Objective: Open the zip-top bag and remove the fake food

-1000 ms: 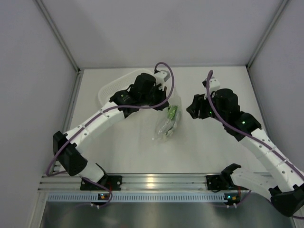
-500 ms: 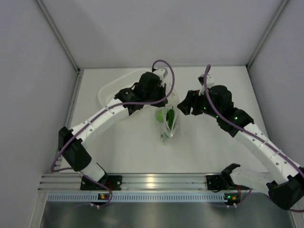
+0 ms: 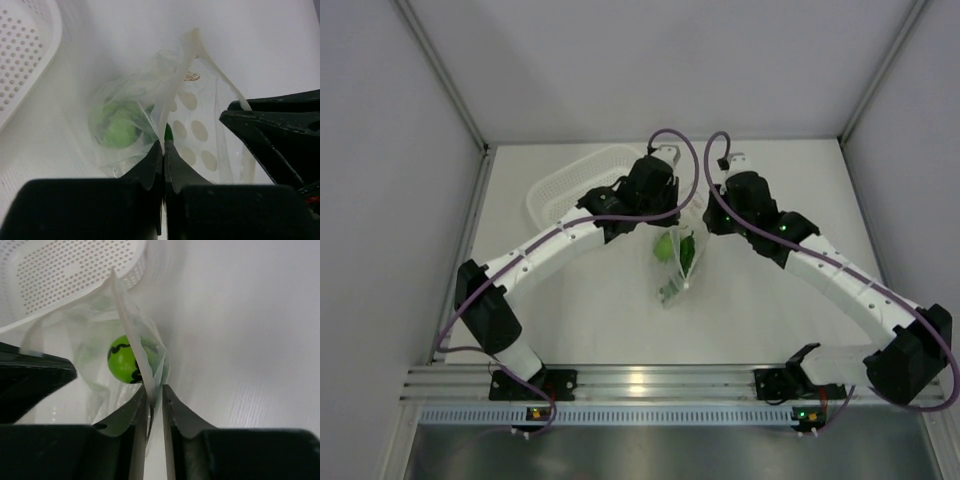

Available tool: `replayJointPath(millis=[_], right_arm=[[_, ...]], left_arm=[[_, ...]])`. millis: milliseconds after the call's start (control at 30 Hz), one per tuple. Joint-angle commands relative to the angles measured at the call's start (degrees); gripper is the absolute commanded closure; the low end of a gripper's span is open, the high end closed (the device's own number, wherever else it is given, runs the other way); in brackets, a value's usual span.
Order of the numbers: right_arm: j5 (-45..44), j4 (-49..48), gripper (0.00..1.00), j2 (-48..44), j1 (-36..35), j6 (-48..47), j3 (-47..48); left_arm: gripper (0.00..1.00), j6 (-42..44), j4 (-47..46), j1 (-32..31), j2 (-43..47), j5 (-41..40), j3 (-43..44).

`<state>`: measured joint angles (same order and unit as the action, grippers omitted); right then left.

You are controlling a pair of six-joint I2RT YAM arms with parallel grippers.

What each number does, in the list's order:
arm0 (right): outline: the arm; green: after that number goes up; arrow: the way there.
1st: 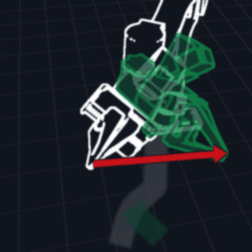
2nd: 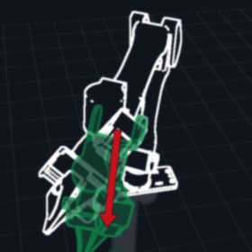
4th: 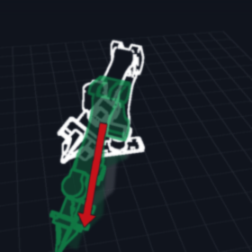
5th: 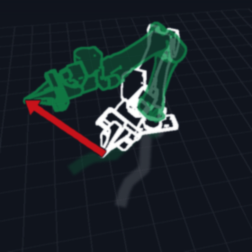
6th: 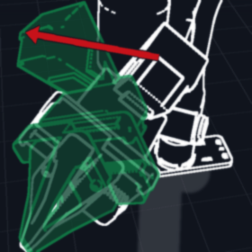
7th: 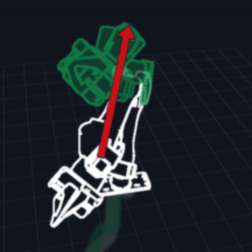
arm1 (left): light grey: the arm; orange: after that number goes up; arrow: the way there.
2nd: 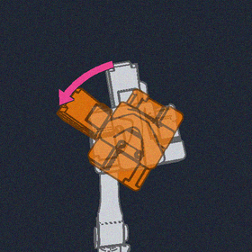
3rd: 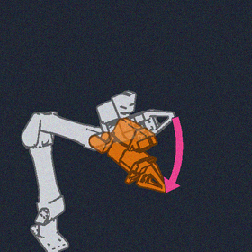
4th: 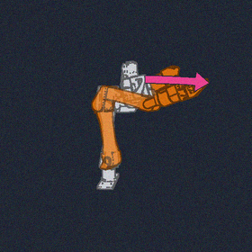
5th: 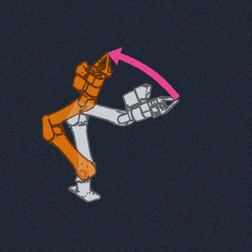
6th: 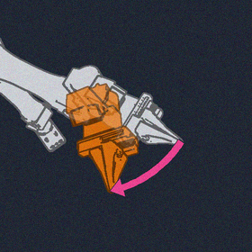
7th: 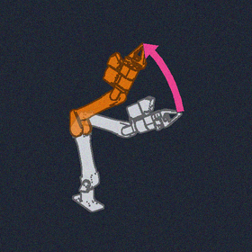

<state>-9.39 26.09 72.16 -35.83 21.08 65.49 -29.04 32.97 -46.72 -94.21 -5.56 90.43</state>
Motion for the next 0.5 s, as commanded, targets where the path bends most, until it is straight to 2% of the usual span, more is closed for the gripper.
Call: replayJointPath(millis=[0, 133, 267, 400, 467], right_arm=[[-8.89, 2.29, 0.85, -2.20, 0.85, -1.48, -0.98], [-11.18, 5.10, 0.88, -4.31, 3.48, -3.06, -3.88], [-11.62, 8.97, 0.70, -4.22, 8.75, -6.40, -5.29], [-10.48, 10.04, 0.68, -4.75, 16.21, -8.33, -6.61], [-7.86, 9.86, 0.68, -5.45, 17.37, -8.51, -6.52]], left_arm=[[1.00, -0.76, -2.30, -0.04, 3.33, -6.82, -0.34], [1.00, 0.12, -2.12, 0.05, 5.27, -11.65, -2.19], [1.00, 1.52, -1.86, 0.22, 7.99, -17.45, -5.34], [1.00, 2.14, -0.01, 2.85, 11.67, -18.43, -7.11], [1.00, 2.32, -0.10, 3.39, 13.17, -17.21, -7.81]])
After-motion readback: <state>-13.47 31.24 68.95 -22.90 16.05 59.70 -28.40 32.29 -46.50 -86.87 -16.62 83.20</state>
